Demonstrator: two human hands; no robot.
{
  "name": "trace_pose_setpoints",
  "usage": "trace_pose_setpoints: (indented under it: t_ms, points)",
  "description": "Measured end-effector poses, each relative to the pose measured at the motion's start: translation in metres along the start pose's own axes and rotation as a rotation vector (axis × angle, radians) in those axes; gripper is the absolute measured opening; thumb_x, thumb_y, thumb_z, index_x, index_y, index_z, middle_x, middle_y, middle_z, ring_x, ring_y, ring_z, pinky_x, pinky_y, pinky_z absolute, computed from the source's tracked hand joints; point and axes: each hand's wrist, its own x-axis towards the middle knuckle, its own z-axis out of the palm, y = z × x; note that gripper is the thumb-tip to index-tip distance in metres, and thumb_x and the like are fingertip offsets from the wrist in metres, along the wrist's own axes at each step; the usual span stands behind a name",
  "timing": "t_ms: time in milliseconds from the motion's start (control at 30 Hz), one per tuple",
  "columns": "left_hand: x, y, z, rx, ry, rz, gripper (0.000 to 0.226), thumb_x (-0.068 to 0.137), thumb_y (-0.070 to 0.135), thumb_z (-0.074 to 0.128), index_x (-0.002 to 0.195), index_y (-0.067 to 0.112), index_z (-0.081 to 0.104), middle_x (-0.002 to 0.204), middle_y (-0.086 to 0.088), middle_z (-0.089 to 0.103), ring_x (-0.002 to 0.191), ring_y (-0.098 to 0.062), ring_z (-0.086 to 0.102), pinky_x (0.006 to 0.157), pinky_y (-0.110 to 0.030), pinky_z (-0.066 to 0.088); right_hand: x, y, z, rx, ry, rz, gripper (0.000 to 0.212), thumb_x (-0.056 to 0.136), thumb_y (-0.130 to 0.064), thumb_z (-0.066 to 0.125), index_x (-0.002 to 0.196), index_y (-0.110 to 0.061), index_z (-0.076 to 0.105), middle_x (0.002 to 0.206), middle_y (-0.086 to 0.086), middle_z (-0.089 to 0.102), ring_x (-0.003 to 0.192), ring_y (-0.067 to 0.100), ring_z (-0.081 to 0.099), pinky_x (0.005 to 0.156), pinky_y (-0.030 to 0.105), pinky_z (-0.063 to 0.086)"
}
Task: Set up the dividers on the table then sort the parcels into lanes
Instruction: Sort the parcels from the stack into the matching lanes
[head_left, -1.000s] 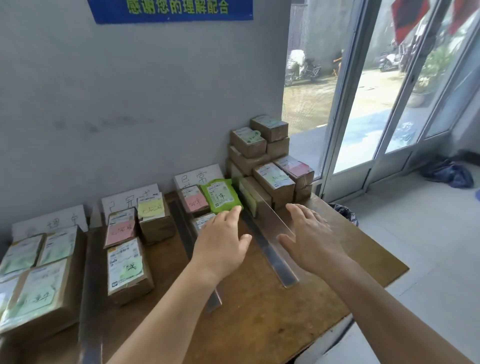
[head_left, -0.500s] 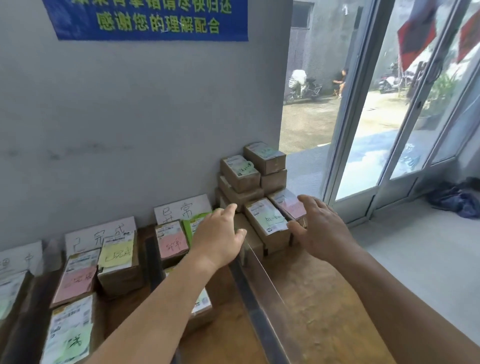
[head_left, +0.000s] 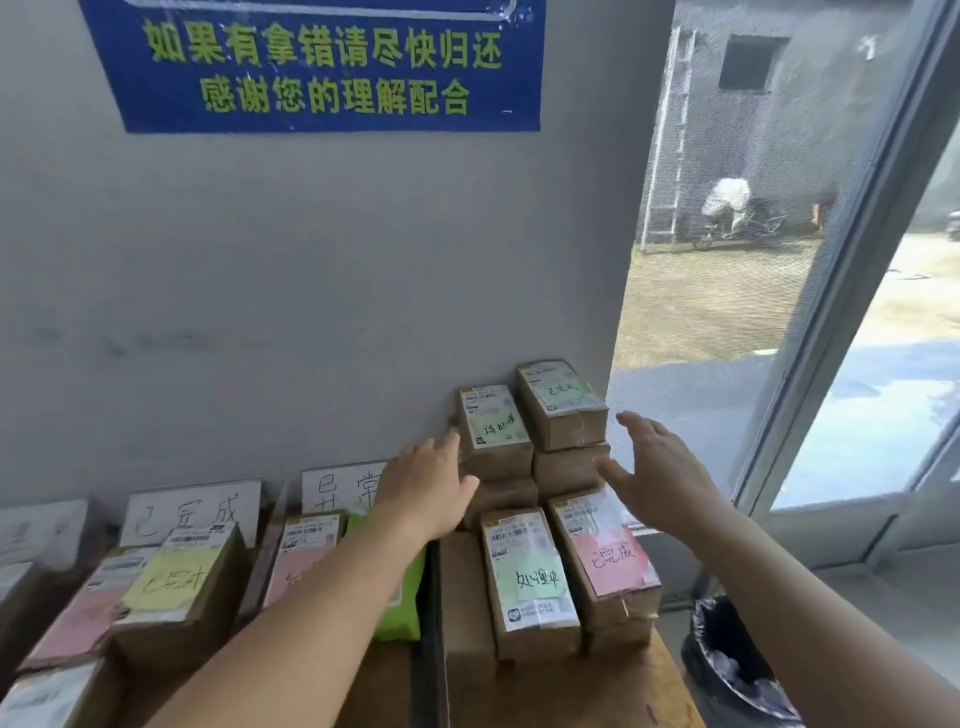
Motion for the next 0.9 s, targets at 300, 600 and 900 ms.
trace_pose_setpoints:
  t_ms: [300, 600, 900]
  points:
    - [0.05, 0.016, 0.022, -0.3, -0.048, -0.182, 0.053, 0.102, 0.042, 0.035, 0.145, 0.013, 0.033, 0.149, -0.006, 0.041, 0.134, -0.024, 0.041, 0.105, -0.034, 0.035, 0.073, 0.012, 0.028, 0.249, -0.029, 0.103, 0.061, 0.095, -0.043, 0.048, 0.144, -0.012, 0.029, 0.141, 0.01, 0.047, 0.128, 0.029, 0.044, 0.099, 0.039, 0.037]
    - [0.088, 0.014, 0.054, -0.511, -0.009, -0.25, 0.041, 0.098, 0.046, 0.041, 0.127, 0.02, 0.054, 0.129, -0.001, 0.06, 0.115, -0.021, 0.057, 0.095, -0.033, 0.046, 0.105, 0.023, 0.054, 0.381, -0.043, 0.207, 0.059, 0.095, -0.052, 0.041, 0.134, -0.008, 0.041, 0.121, 0.013, 0.061, 0.108, 0.031, 0.057, 0.082, 0.035, 0.04]
    - [0.091, 0.013, 0.069, -0.653, 0.063, -0.271, 0.048, 0.096, 0.047, 0.046, 0.133, 0.017, 0.053, 0.129, 0.0, 0.06, 0.123, -0.022, 0.052, 0.107, -0.04, 0.039, 0.106, 0.023, 0.062, 0.435, 0.056, 0.144, 0.042, 0.096, -0.048, 0.04, 0.104, -0.011, 0.059, 0.097, 0.005, 0.065, 0.089, 0.026, 0.057, 0.073, 0.034, 0.041]
